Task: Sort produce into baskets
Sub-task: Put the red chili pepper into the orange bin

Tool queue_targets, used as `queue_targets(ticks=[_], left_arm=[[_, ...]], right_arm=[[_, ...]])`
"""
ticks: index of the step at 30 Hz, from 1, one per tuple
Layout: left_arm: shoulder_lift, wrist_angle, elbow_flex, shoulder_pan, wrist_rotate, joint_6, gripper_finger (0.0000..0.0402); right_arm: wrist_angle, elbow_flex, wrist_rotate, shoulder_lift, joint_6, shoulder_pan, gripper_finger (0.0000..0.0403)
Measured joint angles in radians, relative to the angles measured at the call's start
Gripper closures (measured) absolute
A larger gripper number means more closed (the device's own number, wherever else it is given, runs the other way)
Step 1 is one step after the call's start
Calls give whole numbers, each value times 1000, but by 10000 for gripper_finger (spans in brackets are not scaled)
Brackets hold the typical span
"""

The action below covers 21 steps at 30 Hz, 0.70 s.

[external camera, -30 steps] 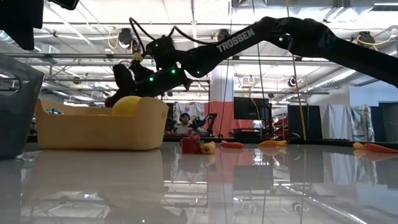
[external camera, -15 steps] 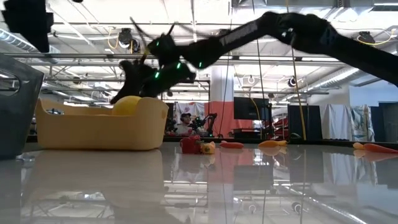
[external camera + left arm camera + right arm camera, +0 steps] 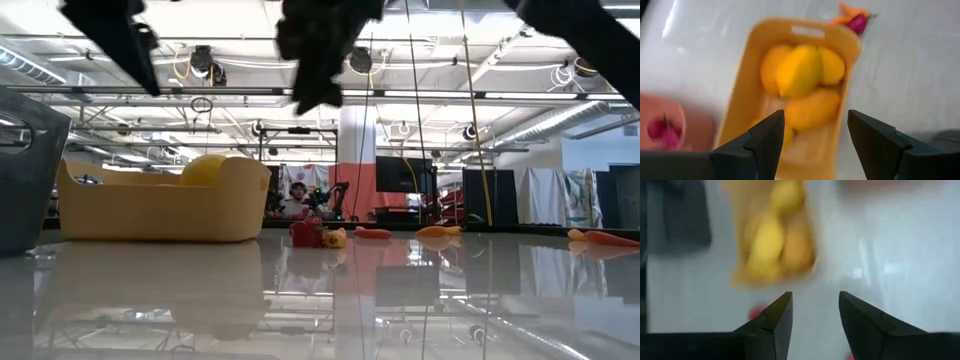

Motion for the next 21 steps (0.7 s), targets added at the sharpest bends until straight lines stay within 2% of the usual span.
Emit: queue_targets(ticks=[5, 8, 11, 15, 18, 21], left_arm=[[16, 180, 0, 110, 77, 312, 175], [60, 271, 0, 170, 156, 452, 175], [125, 401, 1, 228, 297, 535, 175], [240, 537, 28, 285, 491, 645, 175], [336, 541, 106, 306, 578, 710, 175], [424, 522, 195, 311, 609, 763, 175]], right_arm=[[-246, -1, 14, -87, 93, 113, 250], [-298, -1, 109, -143, 160, 211, 250], [-318, -1, 207, -190, 252, 318, 250], [-328, -1, 275, -259, 408, 455, 250], [-361, -1, 393, -301, 549, 559, 250], [-356, -25, 522, -341, 662, 660, 250]])
